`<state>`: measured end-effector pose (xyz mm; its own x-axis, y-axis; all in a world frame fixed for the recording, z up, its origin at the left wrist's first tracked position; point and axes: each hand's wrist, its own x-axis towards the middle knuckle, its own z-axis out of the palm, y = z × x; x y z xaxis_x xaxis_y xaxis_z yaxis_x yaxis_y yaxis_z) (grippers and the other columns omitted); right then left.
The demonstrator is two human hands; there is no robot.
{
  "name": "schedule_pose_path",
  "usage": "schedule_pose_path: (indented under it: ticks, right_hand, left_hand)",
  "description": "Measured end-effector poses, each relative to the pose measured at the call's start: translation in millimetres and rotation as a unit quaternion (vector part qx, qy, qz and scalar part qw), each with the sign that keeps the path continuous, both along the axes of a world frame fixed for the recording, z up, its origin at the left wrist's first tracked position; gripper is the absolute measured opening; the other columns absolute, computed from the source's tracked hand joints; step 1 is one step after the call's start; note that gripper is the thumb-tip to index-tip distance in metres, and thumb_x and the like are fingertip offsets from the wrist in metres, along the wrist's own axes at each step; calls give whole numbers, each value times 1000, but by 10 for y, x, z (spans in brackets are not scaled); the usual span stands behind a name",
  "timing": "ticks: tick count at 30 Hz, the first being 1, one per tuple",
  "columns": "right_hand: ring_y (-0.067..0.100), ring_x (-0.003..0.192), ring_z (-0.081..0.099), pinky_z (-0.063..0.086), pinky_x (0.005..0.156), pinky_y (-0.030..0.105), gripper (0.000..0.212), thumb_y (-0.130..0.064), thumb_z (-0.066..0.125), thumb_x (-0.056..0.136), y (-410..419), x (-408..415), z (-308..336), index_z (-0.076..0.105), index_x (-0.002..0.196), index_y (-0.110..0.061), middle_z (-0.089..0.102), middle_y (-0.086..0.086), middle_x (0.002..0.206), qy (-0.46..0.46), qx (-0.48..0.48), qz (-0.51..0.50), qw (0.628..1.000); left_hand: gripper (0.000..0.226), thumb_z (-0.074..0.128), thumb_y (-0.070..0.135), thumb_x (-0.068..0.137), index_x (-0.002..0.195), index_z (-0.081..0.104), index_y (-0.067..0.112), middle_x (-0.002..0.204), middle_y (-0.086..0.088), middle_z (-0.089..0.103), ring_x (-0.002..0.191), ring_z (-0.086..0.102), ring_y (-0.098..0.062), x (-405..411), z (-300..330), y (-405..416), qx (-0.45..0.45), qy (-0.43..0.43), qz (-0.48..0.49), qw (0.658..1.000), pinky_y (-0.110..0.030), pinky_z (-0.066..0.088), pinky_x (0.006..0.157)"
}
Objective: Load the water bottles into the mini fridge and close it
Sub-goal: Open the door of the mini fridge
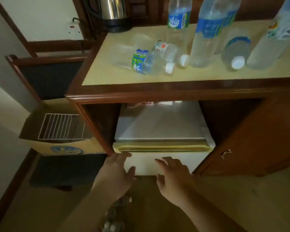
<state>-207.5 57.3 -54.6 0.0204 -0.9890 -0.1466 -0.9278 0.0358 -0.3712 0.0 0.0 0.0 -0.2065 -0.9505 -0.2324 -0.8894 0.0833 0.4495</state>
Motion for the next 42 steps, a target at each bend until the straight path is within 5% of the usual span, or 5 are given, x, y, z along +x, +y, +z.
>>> schedule_pose_path:
  ticks: [10,17,22,34,42]
  right_hand:
    - [31,142,34,34,114,51,66,-37,58,93,-811,-8,-842,30,152,-29,35,6,155,90,-28,5,996]
    - [29,123,49,43,103,47,50,-33,62,90,-949,-81,-1104,52,137,-20,51,5,130,130,-79,14,988]
    - [31,108,55,48,91,44,38,-27,68,91,-996,-53,-1193,62,127,-20,58,6,119,110,-111,-24,987]
    - [34,124,47,48,97,44,50,1,61,84,-1090,-40,-1115,57,131,-16,51,12,135,95,-87,-24,991]
    - [37,108,56,49,71,38,40,4,71,75,-1093,-64,-1233,63,109,-16,58,16,118,72,-106,-47,991]
  left_hand:
    - [63,49,56,98,155,26,41,167,6,20,153,18,-21,-243,-684,-865,-81,-114,-132,981,-49,26,120]
    - [67,26,67,99,159,12,40,171,-1,4,157,6,-27,-350,-1084,-1303,-55,-203,-173,962,-52,21,122]
    - [66,18,71,97,157,13,44,170,0,8,155,15,-31,-348,-1273,-1382,-49,-212,-167,962,-59,30,117]
    - [72,15,75,96,157,20,37,168,-4,17,145,36,-30,-366,-1290,-1274,-97,-228,-175,953,-45,47,99]
    - [81,4,79,90,159,15,37,167,-6,15,142,40,-37,-253,-1417,-1369,-99,-226,-198,949,-49,45,107]
